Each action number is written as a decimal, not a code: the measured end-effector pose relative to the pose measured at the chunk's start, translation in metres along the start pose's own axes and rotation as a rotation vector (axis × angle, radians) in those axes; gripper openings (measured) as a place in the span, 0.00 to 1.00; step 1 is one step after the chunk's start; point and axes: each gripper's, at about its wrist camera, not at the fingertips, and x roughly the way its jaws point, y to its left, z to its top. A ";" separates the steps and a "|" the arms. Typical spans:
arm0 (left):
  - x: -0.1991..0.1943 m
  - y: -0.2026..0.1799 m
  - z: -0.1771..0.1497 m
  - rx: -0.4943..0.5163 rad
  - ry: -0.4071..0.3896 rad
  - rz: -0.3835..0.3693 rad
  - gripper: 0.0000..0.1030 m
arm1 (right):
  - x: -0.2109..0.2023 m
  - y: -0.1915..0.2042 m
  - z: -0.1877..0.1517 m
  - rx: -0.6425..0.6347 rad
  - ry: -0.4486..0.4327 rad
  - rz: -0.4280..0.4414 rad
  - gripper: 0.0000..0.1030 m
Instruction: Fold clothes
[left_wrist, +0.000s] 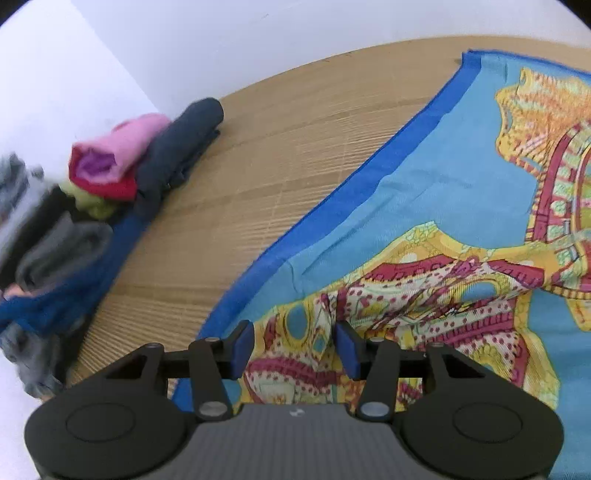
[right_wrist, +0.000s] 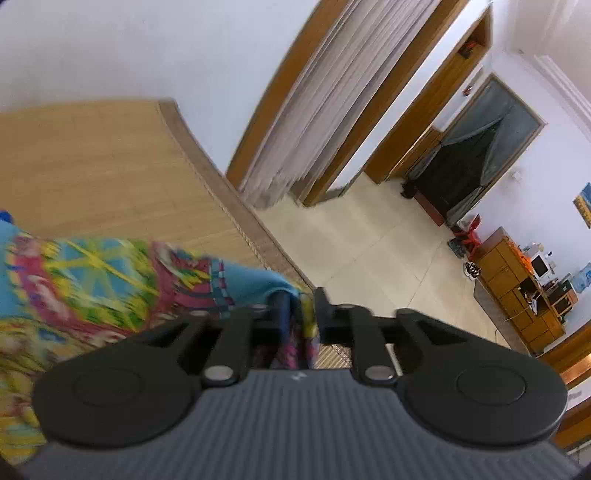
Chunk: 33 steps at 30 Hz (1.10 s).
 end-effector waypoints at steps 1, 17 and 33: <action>-0.001 0.004 -0.002 -0.002 -0.002 -0.021 0.50 | -0.023 0.004 0.000 0.022 -0.048 -0.034 0.35; -0.003 0.042 -0.010 -0.053 -0.070 -0.077 0.54 | -0.285 0.422 -0.036 -0.490 -0.269 1.148 0.80; 0.029 0.098 -0.032 -0.205 -0.059 -0.219 0.64 | -0.285 0.545 -0.015 -0.411 -0.133 1.084 0.03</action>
